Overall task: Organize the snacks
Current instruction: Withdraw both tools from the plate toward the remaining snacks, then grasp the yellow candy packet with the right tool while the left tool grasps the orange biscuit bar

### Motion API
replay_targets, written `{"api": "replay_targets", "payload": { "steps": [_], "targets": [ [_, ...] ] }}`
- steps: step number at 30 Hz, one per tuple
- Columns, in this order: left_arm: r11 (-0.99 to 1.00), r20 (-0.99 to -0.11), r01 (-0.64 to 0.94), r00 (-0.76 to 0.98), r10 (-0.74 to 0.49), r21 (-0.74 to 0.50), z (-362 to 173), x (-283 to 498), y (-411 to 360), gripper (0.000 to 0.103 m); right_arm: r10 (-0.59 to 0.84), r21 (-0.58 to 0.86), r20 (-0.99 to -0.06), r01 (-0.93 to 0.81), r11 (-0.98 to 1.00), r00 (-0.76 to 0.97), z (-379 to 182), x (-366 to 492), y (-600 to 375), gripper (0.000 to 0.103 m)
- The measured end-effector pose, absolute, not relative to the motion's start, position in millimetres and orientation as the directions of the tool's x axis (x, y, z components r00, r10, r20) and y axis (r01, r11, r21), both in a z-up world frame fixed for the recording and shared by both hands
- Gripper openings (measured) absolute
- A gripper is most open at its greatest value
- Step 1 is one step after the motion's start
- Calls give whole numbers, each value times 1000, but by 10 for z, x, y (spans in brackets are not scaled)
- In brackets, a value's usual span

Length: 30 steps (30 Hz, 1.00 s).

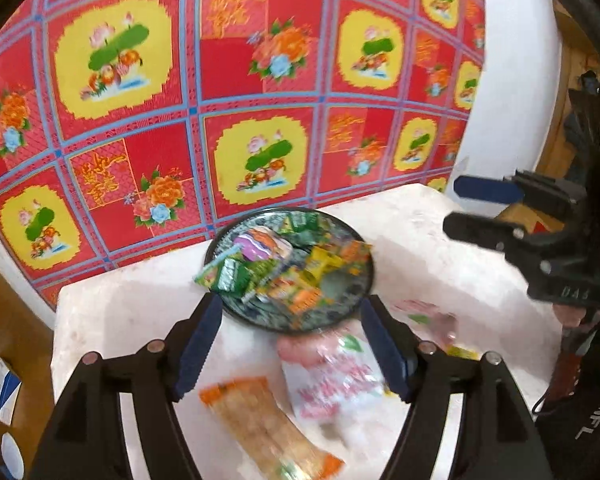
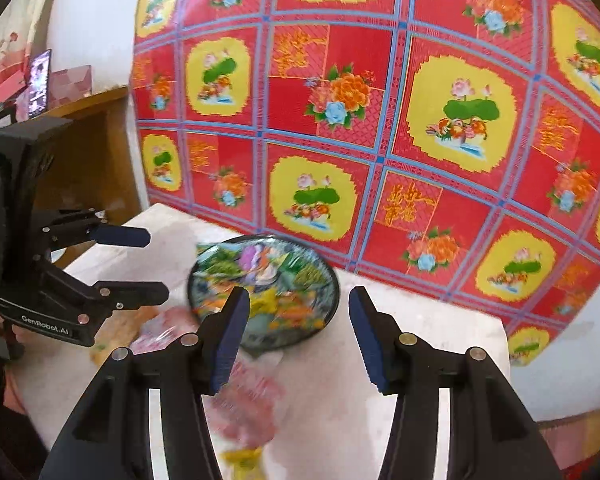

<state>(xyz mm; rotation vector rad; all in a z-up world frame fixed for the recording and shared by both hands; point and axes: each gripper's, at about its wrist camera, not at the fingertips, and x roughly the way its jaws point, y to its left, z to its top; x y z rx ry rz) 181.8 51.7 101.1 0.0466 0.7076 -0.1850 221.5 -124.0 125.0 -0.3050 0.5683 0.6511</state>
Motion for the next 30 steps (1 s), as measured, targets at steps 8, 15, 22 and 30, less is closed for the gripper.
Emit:
{"api": "replay_targets", "payload": {
  "steps": [8, 15, 22, 30],
  "targets": [
    [978, -626, 206, 766, -148, 21, 1051, 1187, 282, 77, 514, -79, -578, -671, 737, 633, 1210, 1651, -1360, 53],
    [976, -630, 218, 760, -162, 13, 908, 757, 101, 77, 532, -62, -587, -689, 722, 610, 990, 1238, -1403, 53],
    [975, -652, 221, 741, -157, 16, 659, 509, -42, 77, 535, -20, -617, -691, 723, 577, 710, 1042, -1458, 53],
    [974, -682, 219, 706, -194, -50, 389, 351, 71, 77, 474, 3, -670, -636, 772, 572, 401, 1013, -1561, 53]
  ]
}}
